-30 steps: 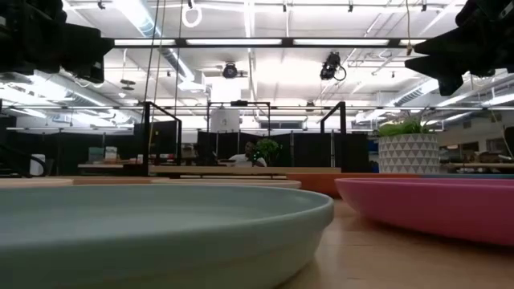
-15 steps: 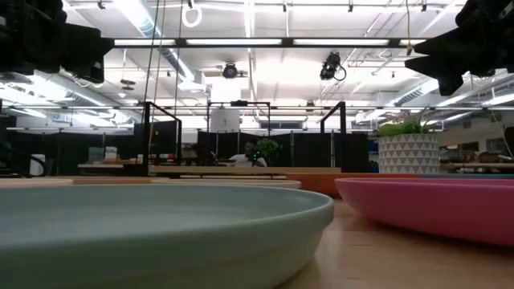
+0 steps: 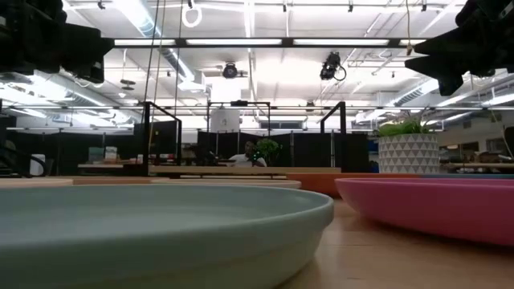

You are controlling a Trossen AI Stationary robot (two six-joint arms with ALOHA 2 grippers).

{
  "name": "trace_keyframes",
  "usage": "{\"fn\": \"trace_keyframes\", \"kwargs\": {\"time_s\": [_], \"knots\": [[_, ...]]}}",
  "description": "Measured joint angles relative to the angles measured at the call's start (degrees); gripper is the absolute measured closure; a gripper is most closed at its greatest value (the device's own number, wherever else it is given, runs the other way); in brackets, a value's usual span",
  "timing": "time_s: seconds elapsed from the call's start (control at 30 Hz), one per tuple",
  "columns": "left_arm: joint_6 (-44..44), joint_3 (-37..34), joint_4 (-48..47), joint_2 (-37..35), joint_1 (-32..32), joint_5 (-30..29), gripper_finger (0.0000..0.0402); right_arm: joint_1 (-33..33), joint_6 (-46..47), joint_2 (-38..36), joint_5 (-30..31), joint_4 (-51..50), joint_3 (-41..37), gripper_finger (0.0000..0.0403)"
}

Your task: Place and stack plates onto a shelf

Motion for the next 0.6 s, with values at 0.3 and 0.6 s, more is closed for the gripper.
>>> {"fn": "trace_keyframes", "kwargs": {"time_s": [0.3,0.6], "knots": [[0.02,0.00,-0.01,0.00,-0.02,0.00,0.0278,0.02,0.02,0.00,0.02,0.00,0.00,0.0220],[-9.78,0.00,1.72,0.00,-0.02,0.05,0.0278,0.00,-5.03,0.00,0.96,0.11,0.00,0.0220]]}}
